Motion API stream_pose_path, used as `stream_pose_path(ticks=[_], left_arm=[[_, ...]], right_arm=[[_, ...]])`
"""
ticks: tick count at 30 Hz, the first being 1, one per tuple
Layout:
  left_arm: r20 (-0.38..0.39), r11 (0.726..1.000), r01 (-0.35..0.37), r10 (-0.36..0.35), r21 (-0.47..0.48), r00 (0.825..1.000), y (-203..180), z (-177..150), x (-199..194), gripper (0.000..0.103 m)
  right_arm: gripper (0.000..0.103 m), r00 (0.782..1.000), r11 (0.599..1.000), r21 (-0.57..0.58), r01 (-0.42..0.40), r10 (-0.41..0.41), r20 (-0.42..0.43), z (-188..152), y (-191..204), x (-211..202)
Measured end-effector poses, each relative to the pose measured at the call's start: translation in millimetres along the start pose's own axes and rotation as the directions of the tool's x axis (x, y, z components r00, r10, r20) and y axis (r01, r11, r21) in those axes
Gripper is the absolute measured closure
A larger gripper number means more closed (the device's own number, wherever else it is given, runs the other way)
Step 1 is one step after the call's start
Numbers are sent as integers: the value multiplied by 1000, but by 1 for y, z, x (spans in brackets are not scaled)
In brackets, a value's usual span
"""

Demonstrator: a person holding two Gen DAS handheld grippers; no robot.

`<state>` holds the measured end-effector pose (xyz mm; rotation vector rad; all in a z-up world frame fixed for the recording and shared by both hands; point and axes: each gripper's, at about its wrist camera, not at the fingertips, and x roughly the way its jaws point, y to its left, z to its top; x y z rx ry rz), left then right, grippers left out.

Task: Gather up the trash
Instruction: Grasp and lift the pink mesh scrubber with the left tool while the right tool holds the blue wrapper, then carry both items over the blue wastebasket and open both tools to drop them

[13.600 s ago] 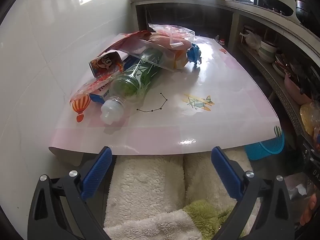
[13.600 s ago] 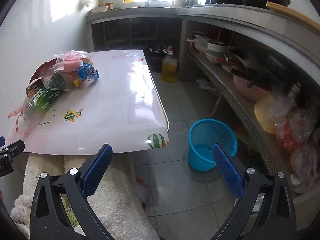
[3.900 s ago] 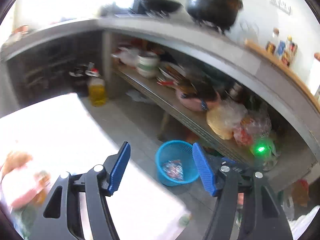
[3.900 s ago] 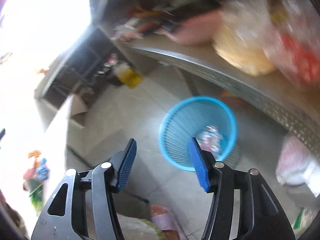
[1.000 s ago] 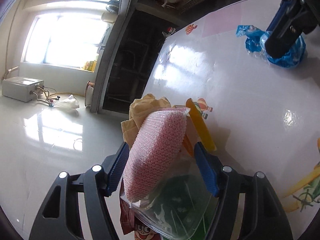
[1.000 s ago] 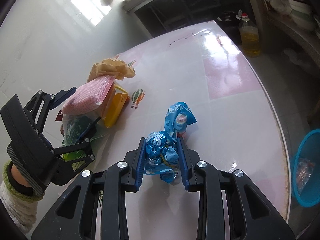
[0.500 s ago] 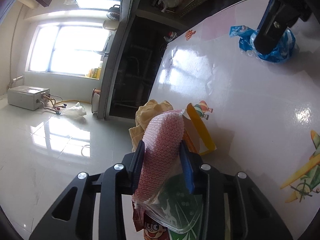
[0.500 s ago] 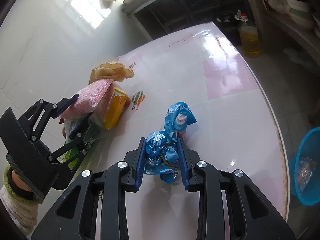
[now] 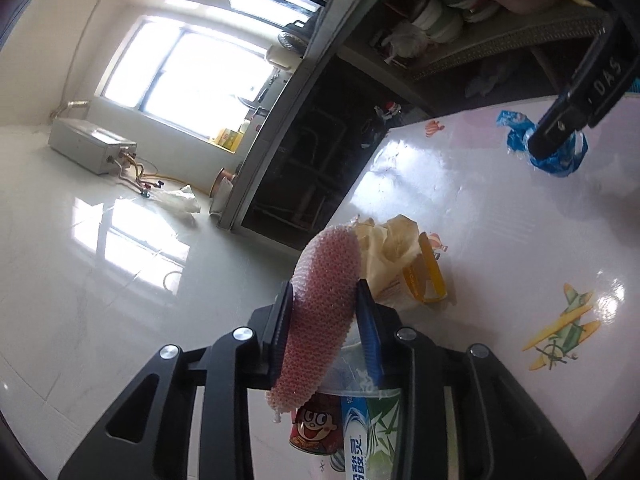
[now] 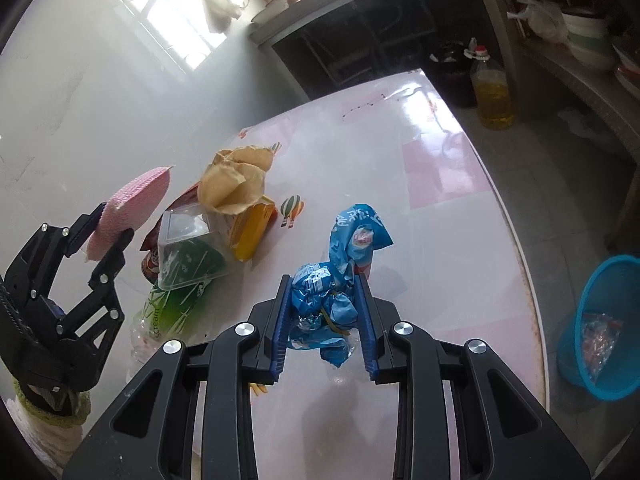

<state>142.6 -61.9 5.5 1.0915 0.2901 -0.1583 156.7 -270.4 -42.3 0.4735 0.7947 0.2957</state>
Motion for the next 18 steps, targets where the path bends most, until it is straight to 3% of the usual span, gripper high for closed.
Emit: stream_pose_path(ticks=[4, 9, 12, 18], left_arm=[[11, 989, 67, -66, -133, 998, 21, -6, -22, 73], [44, 949, 146, -139, -278, 989, 39, -14, -44, 73], [75, 904, 215, -202, -369, 977, 52, -15, -52, 73], [166, 770, 385, -352, -509, 921, 64, -2, -62, 73]], right_arm=[[75, 1000, 1000, 21, 8, -8, 13, -6, 3, -11], [75, 999, 1000, 29, 0, -1, 32, -13, 9, -26], [75, 999, 999, 34, -10, 8, 50, -16, 13, -38], [75, 997, 999, 48, -7, 3, 84, -24, 12, -60]])
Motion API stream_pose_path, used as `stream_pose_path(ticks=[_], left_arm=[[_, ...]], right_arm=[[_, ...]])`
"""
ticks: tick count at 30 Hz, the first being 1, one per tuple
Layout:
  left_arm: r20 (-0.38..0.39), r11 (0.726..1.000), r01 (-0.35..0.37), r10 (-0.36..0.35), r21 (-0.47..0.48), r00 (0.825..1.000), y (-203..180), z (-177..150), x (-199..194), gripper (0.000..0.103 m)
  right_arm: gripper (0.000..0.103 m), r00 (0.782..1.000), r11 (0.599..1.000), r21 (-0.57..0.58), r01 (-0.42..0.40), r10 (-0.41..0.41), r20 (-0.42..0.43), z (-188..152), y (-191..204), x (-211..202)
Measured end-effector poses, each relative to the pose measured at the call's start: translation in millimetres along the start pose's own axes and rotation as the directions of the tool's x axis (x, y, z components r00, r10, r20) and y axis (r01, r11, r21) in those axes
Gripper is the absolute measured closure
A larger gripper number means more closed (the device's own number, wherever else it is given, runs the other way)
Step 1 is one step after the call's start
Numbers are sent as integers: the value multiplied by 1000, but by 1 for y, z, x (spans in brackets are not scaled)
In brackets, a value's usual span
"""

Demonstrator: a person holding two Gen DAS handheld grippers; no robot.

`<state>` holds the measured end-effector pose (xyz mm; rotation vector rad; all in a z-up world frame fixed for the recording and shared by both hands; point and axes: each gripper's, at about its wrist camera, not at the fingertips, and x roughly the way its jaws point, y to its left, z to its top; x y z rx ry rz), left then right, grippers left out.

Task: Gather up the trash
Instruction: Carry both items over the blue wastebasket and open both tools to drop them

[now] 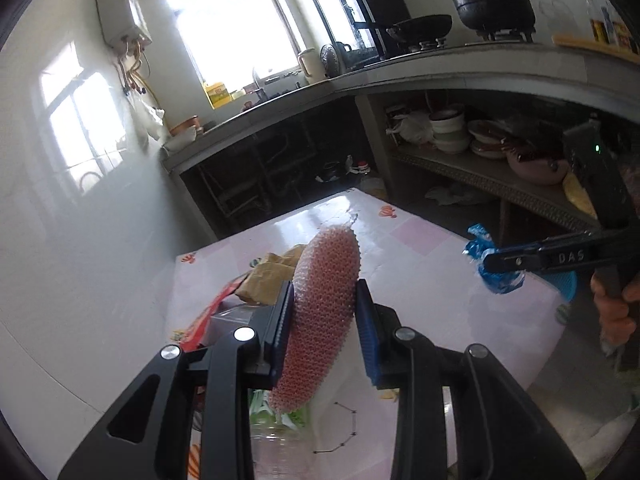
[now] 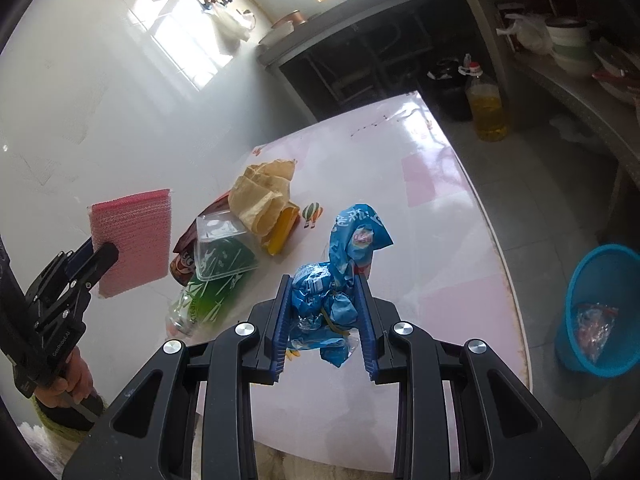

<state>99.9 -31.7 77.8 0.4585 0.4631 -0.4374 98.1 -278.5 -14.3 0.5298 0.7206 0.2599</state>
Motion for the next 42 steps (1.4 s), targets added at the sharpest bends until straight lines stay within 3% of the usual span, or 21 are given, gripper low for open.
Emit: stream_pose_path(ticks=[5, 10, 12, 16, 21, 22, 24, 26, 32, 34, 36, 37, 38, 40, 42], left_arm=[[5, 986, 150, -150, -80, 989, -20, 20, 5, 74], [-20, 939, 315, -321, -136, 947, -49, 47, 25, 74], [-38, 907, 388, -399, -166, 916, -62, 60, 40, 74], [-93, 822, 518, -550, -239, 830, -99, 86, 77, 74], [-187, 719, 627, -689, -301, 700, -167, 116, 131, 74], [-222, 713, 632, -698, -303, 681, -186, 120, 144, 74], [-286, 726, 628, -687, -280, 668, -220, 124, 164, 73], [-354, 725, 635, -687, -267, 635, -259, 125, 187, 73], [-516, 745, 606, -648, -278, 560, -339, 113, 258, 72], [-546, 759, 588, -629, -278, 554, -356, 109, 280, 71], [-568, 781, 565, -601, -267, 562, -370, 106, 298, 64], [-572, 792, 555, -586, -254, 574, -375, 106, 306, 56], [-564, 812, 534, -561, -234, 606, -380, 106, 313, 52], [-547, 836, 504, -531, -215, 647, -381, 107, 320, 51], [-537, 827, 509, -548, -237, 641, -376, 106, 321, 50]], right_arm=[[75, 999, 999, 38, 16, -18, 49, -5, -14, -26], [75, 988, 991, 111, 82, -95, 120, -10, -48, -64], [75, 977, 979, 158, 127, -151, 152, -13, -69, -83], [75, 944, 935, 286, 210, -269, 188, -25, -122, -122], [75, 898, 852, 418, 316, -410, 158, -48, -185, -150], [75, 896, 837, 441, 323, -421, 142, -53, -197, -150], [74, 892, 808, 477, 347, -442, 99, -62, -220, -146], [74, 895, 786, 506, 356, -442, 56, -70, -243, -137], [74, 896, 742, 542, 394, -442, -46, -81, -294, -101], [71, 895, 739, 538, 406, -441, -69, -78, -309, -85], [68, 893, 731, 540, 417, -440, -95, -76, -327, -67], [60, 895, 736, 532, 418, -435, -101, -75, -335, -58], [52, 895, 746, 514, 424, -433, -110, -75, -341, -51], [49, 864, 710, 512, 484, -481, -150, -78, -353, -39], [49, 868, 705, 526, 476, -474, -150, -84, -358, -36]])
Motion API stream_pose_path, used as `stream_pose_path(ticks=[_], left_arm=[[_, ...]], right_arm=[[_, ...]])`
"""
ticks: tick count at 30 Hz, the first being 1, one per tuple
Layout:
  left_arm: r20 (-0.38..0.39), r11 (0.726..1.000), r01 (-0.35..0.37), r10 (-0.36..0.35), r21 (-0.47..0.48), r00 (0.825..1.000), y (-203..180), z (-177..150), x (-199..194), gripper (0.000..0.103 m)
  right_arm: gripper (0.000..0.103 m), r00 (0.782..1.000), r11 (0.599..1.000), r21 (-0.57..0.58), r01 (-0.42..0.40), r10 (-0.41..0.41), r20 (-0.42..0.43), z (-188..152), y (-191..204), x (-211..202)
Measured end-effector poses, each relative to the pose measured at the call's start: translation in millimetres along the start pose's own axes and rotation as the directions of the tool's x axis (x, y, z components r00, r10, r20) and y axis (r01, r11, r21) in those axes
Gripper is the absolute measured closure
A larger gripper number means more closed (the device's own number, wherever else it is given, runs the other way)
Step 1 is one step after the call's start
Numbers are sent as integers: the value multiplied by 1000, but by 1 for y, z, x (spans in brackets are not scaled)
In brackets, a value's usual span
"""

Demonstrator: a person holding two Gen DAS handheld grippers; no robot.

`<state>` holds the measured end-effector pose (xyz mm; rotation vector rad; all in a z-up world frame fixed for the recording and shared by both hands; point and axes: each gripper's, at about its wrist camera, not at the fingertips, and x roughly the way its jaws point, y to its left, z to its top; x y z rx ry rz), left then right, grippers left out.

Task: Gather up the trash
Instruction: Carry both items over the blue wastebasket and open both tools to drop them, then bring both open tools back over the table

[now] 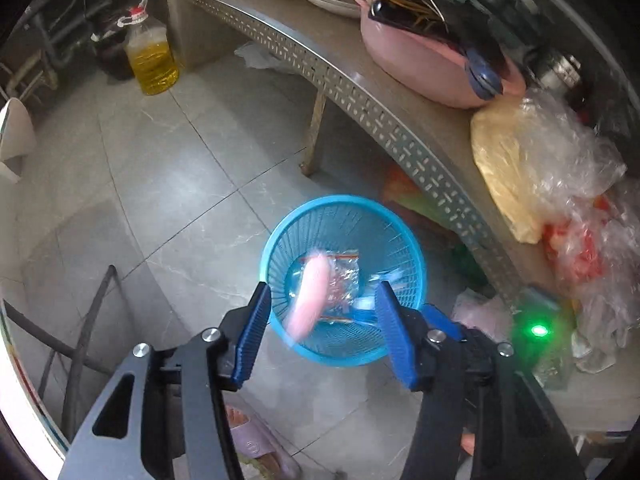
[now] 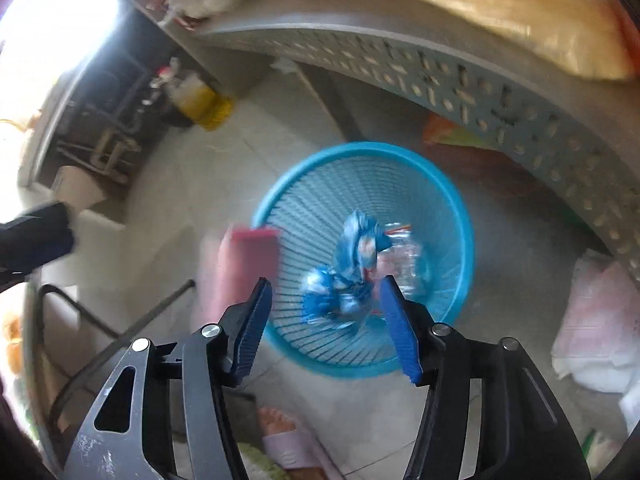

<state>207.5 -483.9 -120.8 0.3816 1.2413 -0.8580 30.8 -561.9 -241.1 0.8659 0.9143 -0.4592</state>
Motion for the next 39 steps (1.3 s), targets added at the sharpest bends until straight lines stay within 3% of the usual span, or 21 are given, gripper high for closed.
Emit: stream_pose_path(ticks=[8, 14, 17, 23, 29, 34, 39], left_arm=[[80, 999, -18, 15, 36, 997, 14, -11, -40, 50], [176, 999, 17, -25, 46, 984, 28, -32, -105, 50], [241, 998, 37, -51, 58, 969, 37, -54, -143, 50], [389, 997, 44, -63, 59, 919, 67, -115, -215, 45], [525, 999, -34, 46, -33, 850, 119, -194, -271, 42], [571, 981, -105, 182, -166, 800, 167, -255, -301, 42], [606, 950, -109, 273, -293, 747, 217, -309, -333, 42]], right_arm=[[49, 1000, 1000, 13, 8, -8, 25, -18, -7, -20], [48, 998, 1000, -10, -5, 6, 67, -20, 8, -44], [43, 995, 998, -45, -32, 37, 96, -25, 24, -65], [37, 982, 978, -173, -115, 138, 126, -31, 72, -111], [31, 958, 922, -329, -206, 259, 126, -34, 131, -151], [28, 934, 835, -471, -283, 352, 63, -45, 198, -169], [24, 901, 697, -617, -366, 432, -48, -62, 283, -172]])
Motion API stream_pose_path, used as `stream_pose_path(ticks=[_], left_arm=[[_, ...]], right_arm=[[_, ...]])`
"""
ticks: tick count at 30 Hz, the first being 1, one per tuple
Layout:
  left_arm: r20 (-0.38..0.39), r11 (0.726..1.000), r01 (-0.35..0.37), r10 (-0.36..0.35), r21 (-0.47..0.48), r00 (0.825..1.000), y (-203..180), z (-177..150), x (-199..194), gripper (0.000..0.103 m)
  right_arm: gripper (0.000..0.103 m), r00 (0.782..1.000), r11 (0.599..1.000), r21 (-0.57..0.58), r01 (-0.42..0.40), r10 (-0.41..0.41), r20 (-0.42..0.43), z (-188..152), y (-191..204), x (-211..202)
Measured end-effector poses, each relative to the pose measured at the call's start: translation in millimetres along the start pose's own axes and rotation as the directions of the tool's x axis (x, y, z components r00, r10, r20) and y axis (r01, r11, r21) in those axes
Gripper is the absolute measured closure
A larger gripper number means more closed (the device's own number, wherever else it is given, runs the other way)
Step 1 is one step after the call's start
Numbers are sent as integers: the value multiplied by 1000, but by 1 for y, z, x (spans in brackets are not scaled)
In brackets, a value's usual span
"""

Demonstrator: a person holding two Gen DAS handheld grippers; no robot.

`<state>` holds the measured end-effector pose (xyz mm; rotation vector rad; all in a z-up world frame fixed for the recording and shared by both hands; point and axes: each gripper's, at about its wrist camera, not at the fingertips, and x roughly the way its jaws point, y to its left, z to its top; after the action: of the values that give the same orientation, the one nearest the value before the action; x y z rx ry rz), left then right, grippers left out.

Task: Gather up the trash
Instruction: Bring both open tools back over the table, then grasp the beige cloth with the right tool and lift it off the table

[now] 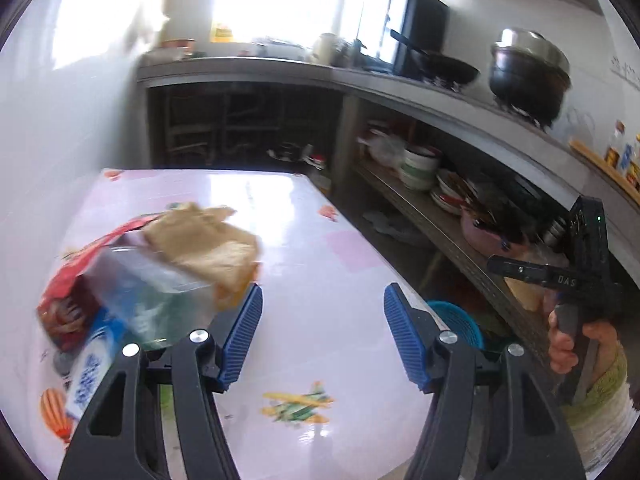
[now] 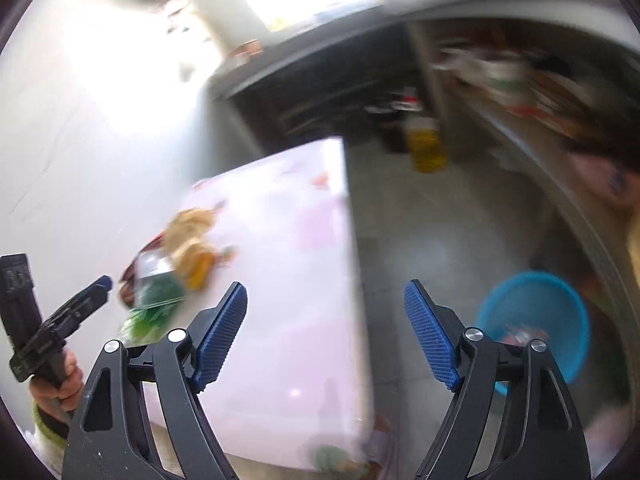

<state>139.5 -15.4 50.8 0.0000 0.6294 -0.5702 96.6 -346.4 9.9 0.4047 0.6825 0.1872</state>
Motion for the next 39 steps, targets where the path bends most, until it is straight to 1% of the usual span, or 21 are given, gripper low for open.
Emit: stream_pose_path(ticks=[3, 4, 7, 9, 11, 15, 16, 18, 19, 20, 23, 25, 27, 30, 31, 32, 33, 35, 37, 39], left_arm=[[37, 997, -54, 56, -52, 998, 36, -5, -22, 42], [45, 995, -70, 73, -73, 996, 48, -8, -28, 42], [56, 985, -112, 120, -134, 991, 77, -10, -40, 42], [49, 977, -144, 154, -159, 987, 96, -12, -45, 42], [43, 971, -155, 165, -184, 985, 113, -12, -49, 42], [38, 962, -162, 174, -222, 984, 134, -13, -54, 42], [36, 959, -166, 178, -228, 983, 139, -13, -55, 42], [34, 955, -172, 186, -241, 982, 146, -15, -57, 42], [32, 954, -173, 187, -245, 982, 150, -16, -57, 42], [30, 952, -175, 188, -250, 982, 154, -17, -57, 42], [18, 950, -171, 181, -260, 983, 159, -19, -55, 42], [13, 951, -162, 172, -262, 985, 163, -20, -53, 42], [9, 952, -155, 163, -264, 987, 165, -20, -51, 42], [7, 953, -141, 148, -267, 989, 166, -22, -48, 42], [7, 953, -137, 144, -270, 990, 167, -23, -48, 42], [7, 953, -132, 139, -271, 990, 167, -24, -47, 42], [6, 953, -129, 136, -273, 991, 168, -24, -46, 42], [9, 953, -117, 125, -278, 992, 169, -26, -45, 42], [15, 954, -110, 118, -278, 993, 167, -26, -45, 42], [29, 955, -100, 112, -278, 993, 164, -28, -46, 42]], right_arm=[[21, 996, 993, -84, -85, 82, -39, 23, 45, 28], [19, 993, 987, -113, -113, 107, -56, 30, 61, 38], [17, 980, 962, -201, -184, 162, -119, 46, 106, 72], [17, 976, 947, -258, -192, 157, -150, 55, 136, 94], [17, 972, 926, -319, -204, 151, -183, 64, 160, 116], [17, 973, 851, -496, -172, 69, -219, 70, 210, 157], [17, 970, 836, -520, -176, 59, -235, 70, 221, 163], [18, 966, 817, -549, -173, 32, -258, 72, 231, 184], [22, 958, 807, -560, -187, 24, -285, 72, 235, 196], [30, 951, 799, -570, -194, 10, -309, 72, 240, 207], [31, 939, 789, -594, -157, -67, -337, 71, 244, 241], [32, 928, 792, -593, -145, -98, -359, 70, 246, 256], [38, 917, 793, -593, -136, -126, -377, 66, 245, 269], [55, 904, 792, -599, -117, -165, -395, 56, 240, 280], [67, 902, 793, -599, -112, -172, -396, 53, 239, 281], [75, 903, 793, -601, -100, -182, -390, 51, 237, 280], [78, 906, 791, -606, -87, -189, -378, 50, 237, 277], [94, 914, 794, -604, -74, -189, -360, 52, 235, 270], [99, 922, 817, -570, -87, -151, -358, 57, 231, 261], [100, 936, 833, -547, -87, -120, -332, 63, 229, 247]])
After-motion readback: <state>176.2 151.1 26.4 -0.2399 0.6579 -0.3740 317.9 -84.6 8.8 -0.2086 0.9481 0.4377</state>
